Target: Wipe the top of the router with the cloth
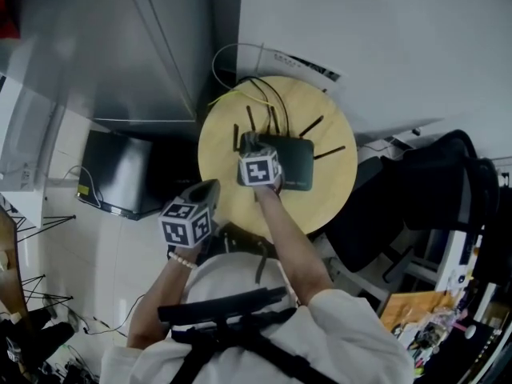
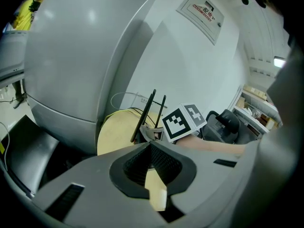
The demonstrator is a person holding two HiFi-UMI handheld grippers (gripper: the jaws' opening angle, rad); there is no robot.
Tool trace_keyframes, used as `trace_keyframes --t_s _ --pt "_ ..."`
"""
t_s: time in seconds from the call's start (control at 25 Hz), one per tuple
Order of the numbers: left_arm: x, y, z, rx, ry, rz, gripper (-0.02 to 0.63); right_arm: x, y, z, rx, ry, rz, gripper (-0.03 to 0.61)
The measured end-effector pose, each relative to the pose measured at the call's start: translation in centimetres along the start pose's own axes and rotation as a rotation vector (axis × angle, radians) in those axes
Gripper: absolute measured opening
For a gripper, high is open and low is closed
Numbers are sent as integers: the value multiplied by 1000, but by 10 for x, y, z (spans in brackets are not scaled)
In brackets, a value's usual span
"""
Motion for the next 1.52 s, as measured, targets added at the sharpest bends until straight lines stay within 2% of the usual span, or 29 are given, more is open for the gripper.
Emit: trace_keyframes --t_s 0.44,0.72,0.88,1.2,1.52 --pt "-4 7 -3 17 10 -1 -3 -4 2 -23 98 -26 -10 41" --pt "-4 -5 6 -12 -12 -23 -3 -12 12 6 -10 -19 -33 41" --pt "-3 -20 16 -46 -21 -42 -3 -20 22 33 -62 -46 -33 41" --pt "2 -55 45 -121 -85 -84 -3 -42 40 78 -119 -138 -25 41" --pt "6 -85 73 -172 -141 -117 -3 -63 61 122 -197 -189 -12 41"
Point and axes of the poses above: the fingertips, and each gripper's own axes: y backward along the fingers, z to its right, x out of its top, the point moved 8 cm from there along y, backward along the fingers, and after that the axes turned 3 degrees about x, right-handed, at the moved point
